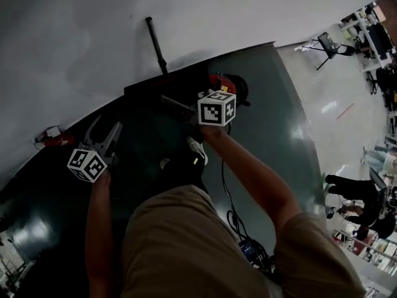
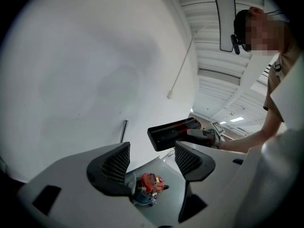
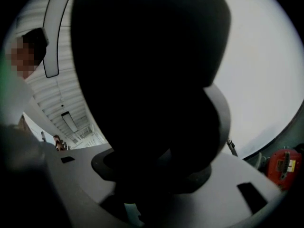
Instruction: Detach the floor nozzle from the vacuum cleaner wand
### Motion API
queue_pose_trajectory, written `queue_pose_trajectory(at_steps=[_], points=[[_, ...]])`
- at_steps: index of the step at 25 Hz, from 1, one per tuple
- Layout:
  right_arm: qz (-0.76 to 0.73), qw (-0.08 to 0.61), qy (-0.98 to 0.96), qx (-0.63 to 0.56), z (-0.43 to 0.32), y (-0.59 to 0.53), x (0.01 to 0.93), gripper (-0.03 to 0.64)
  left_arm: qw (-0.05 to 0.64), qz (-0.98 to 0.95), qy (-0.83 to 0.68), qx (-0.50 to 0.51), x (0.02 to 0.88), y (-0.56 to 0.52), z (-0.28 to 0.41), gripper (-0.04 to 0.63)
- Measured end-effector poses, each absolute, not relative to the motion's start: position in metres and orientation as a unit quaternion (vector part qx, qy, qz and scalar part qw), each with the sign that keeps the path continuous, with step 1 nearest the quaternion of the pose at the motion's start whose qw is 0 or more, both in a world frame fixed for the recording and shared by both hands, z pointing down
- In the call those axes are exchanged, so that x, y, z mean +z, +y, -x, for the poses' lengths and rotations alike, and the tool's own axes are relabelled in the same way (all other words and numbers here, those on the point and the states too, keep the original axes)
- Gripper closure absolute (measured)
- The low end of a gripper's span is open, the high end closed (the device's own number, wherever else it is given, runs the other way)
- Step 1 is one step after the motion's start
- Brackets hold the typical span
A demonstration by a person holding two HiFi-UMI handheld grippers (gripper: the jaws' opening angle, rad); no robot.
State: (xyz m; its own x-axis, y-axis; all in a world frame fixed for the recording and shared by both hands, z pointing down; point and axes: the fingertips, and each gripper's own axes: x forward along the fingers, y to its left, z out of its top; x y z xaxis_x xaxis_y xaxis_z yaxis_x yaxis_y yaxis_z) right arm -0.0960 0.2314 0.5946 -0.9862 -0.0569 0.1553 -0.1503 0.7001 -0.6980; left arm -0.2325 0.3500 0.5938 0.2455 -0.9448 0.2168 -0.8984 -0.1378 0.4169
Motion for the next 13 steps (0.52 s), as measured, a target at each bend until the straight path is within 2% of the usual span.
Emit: queue_pose_trajectory(at_steps=[6,13], points=[[-0.022,0.139,-0.942,0.306,0.09,0.237,0.601,0.37,0.245,-0.772,-0.586,-0.015,0.599,0.329,0.202,0.29],[0.001,0.159,-0.93,0.332,0.106,0.243,0.646,0.37,0.277,-0.761,-0.587,-0.007,0.64,0.33,0.184,0.29]])
